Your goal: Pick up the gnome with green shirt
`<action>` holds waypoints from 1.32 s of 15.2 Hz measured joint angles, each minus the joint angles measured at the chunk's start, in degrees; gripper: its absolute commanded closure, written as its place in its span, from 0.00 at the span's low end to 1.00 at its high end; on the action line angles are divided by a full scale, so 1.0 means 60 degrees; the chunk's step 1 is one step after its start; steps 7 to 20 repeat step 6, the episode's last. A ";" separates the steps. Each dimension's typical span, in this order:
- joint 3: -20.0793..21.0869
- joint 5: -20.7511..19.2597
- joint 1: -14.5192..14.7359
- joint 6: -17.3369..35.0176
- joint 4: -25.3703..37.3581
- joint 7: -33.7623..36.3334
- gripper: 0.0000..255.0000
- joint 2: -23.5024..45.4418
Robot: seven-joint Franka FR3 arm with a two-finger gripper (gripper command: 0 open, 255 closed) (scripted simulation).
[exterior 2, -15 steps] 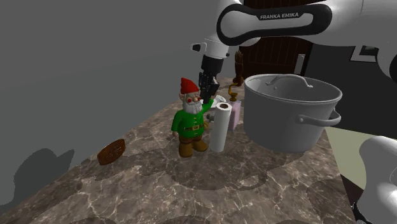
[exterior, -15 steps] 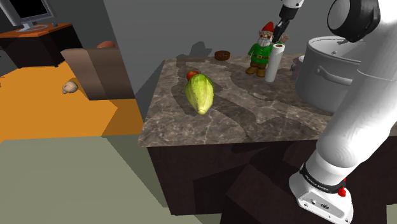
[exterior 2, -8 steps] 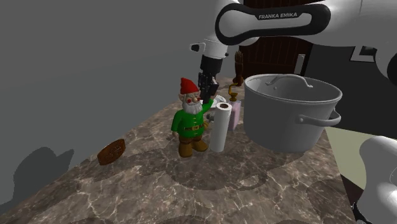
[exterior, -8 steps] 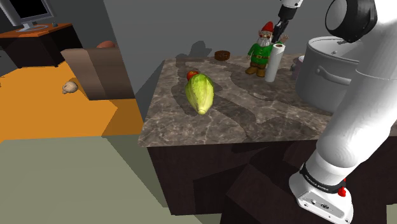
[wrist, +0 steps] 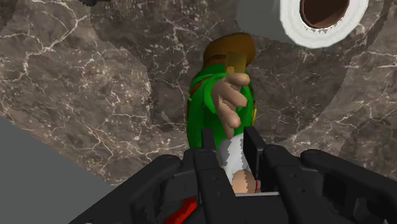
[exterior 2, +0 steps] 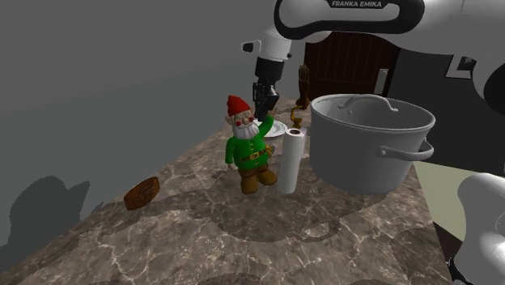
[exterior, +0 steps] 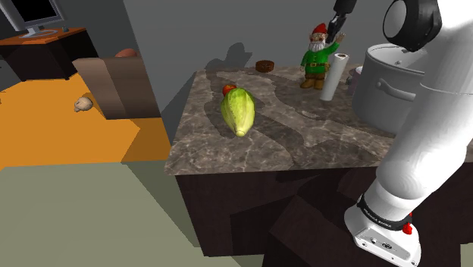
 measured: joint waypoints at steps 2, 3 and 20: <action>-0.0008 0.0081 -0.0072 -0.0322 0.0434 0.0008 1.00 0.0136; -0.0012 0.0107 -0.0099 -0.0469 0.0616 0.0018 1.00 0.0176; -0.0034 0.0248 -0.0245 -0.0898 0.1217 -0.0011 1.00 0.0387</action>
